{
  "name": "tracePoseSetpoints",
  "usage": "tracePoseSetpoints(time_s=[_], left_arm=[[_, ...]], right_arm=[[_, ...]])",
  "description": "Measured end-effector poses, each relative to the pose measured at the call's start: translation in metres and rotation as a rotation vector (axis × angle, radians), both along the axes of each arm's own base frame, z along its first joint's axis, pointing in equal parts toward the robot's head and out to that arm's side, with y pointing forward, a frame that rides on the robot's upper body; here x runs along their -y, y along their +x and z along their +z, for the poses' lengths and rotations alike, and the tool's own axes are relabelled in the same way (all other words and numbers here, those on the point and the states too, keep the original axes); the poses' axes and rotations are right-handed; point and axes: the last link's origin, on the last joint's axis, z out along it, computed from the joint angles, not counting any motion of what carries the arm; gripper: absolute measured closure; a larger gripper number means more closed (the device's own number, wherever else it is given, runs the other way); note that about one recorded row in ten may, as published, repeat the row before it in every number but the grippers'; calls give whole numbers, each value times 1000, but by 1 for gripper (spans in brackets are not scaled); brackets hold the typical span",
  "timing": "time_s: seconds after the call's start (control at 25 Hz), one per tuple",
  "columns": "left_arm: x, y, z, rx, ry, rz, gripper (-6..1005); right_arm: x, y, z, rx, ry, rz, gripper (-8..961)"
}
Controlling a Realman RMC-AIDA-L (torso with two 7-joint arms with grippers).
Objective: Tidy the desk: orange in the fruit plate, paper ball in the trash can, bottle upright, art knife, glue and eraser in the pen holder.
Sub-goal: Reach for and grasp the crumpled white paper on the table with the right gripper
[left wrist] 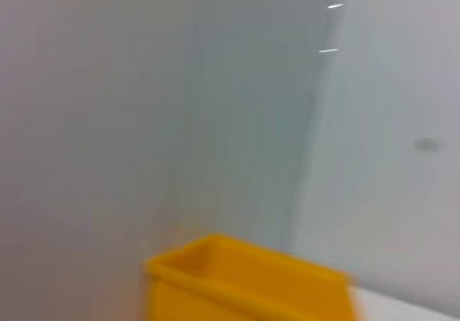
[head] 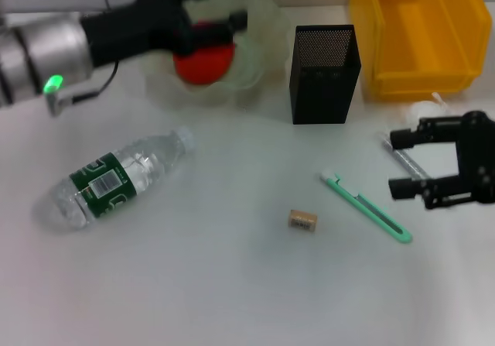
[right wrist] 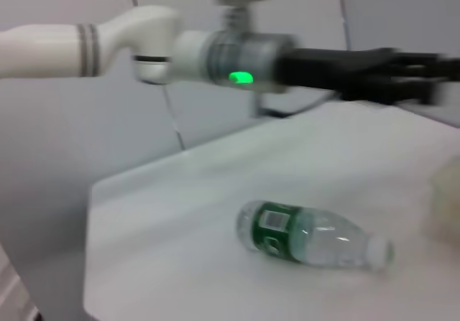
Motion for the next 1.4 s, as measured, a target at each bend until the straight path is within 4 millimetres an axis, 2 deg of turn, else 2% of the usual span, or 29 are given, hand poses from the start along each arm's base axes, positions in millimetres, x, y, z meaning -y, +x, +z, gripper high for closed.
tracePoseSetpoints(time_s=[0.04,0.08,0.12,0.16,0.2,0.24,0.28,0.36,0.48,0.56,0.6,0.68,0.88,1.24,1.4], left_arm=[[0,0,0,0,0,0,182],[10,-5,1,7,-24,-27,137],[23,-11,2,16,-52,-55,137],[23,-11,2,16,-52,-55,137],[47,-23,5,34,-103,-90,137],[57,-29,6,43,-124,-102,137],[63,-32,7,47,-136,-110,137],[69,-34,8,53,-148,-130,137],[99,-54,16,65,-205,-150,137],[99,-54,16,65,-205,-150,137],[107,-61,19,70,-227,-142,137],[110,-66,20,71,-235,-132,137],[114,-72,22,63,-227,-127,137],[115,-75,19,54,-210,-136,137],[116,-76,17,49,-214,-131,137]], right_arm=[[0,0,0,0,0,0,168],[-5,-12,8,65,0,-27,169],[-5,-12,8,65,0,-27,169],[-7,-17,12,96,0,-41,169],[-14,-28,19,195,-9,-112,169],[-14,-28,19,195,-9,-112,169],[-20,-37,23,288,-15,-184,168],[-24,-40,23,332,-17,-219,168],[-40,-50,22,507,8,-398,168],[-45,-50,23,543,31,-458,168],[-49,-50,23,571,50,-501,168],[-57,-48,22,616,99,-586,168],[-70,-37,17,674,215,-731,168],[-86,-14,3,645,286,-782,169],[-91,-5,-10,655,293,-785,169]])
